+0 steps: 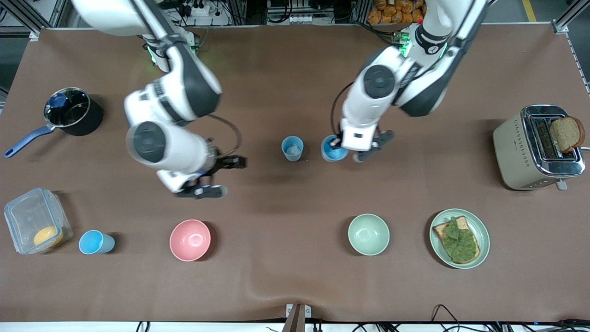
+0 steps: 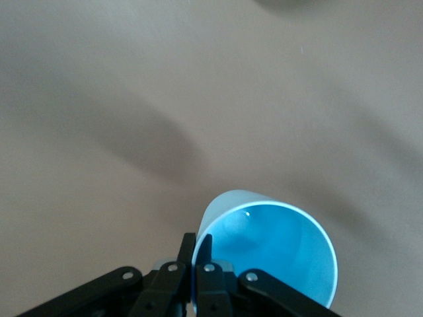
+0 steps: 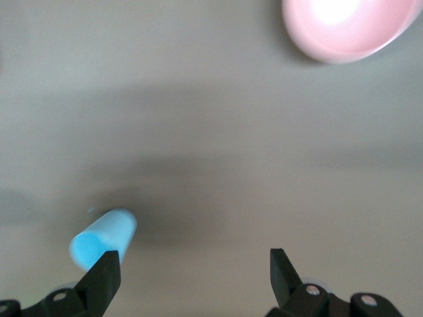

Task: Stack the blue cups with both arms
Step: 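Withdraw the right gripper while the left gripper holds its cup above the placed cup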

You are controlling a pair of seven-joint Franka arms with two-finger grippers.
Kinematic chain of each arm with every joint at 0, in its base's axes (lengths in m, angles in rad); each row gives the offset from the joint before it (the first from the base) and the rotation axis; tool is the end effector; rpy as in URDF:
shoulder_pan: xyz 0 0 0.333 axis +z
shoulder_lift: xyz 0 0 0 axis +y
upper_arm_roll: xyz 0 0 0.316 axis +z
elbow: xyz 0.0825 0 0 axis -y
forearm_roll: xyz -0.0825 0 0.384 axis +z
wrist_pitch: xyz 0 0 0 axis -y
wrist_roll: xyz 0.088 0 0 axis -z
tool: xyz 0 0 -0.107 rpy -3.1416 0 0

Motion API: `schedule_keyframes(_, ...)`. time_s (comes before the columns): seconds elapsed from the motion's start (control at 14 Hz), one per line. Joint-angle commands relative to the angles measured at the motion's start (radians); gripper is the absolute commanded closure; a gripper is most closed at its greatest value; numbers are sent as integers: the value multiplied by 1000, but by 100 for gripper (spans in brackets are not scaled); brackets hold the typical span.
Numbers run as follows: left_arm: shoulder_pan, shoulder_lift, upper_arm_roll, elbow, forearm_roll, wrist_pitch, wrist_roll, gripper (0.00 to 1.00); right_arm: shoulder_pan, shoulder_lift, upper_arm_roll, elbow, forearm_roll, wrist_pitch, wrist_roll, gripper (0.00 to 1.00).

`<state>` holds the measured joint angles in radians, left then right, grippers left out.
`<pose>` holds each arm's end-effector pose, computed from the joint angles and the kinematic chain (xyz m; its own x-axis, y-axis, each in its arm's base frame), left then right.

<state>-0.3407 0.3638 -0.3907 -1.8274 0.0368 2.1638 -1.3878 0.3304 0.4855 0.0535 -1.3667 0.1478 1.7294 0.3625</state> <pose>0.4846 -0.4101 0.3492 0.7870 0.6082 -0.1034 0.6130 -0.7899 0.0195 0.6342 0.2635 0.4313 0.9846 -0.0055 -0.1749 -0.0253 -0.9935 -0.1113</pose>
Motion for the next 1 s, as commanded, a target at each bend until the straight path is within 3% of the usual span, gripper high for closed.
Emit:
schedule_keyframes(0.0,-93,133,6,132,75,-13,-130,100,-111,-57,20,-9,-63,-13,-158,0)
schedule_keyframes(0.36,-162,142,4,138,98,-15,-215,100,-298,-209,22,-61,-54,-54,-382,0)
schedule_keyframes(0.79,-190,156,6,137,98,-18,-229,100,-418,-433,23,-268,-57,-19,-387,0)
schedule_keyframes(0.93,-195,168,7,135,98,-18,-229,100,-438,-455,23,-267,-65,-7,-390,0)
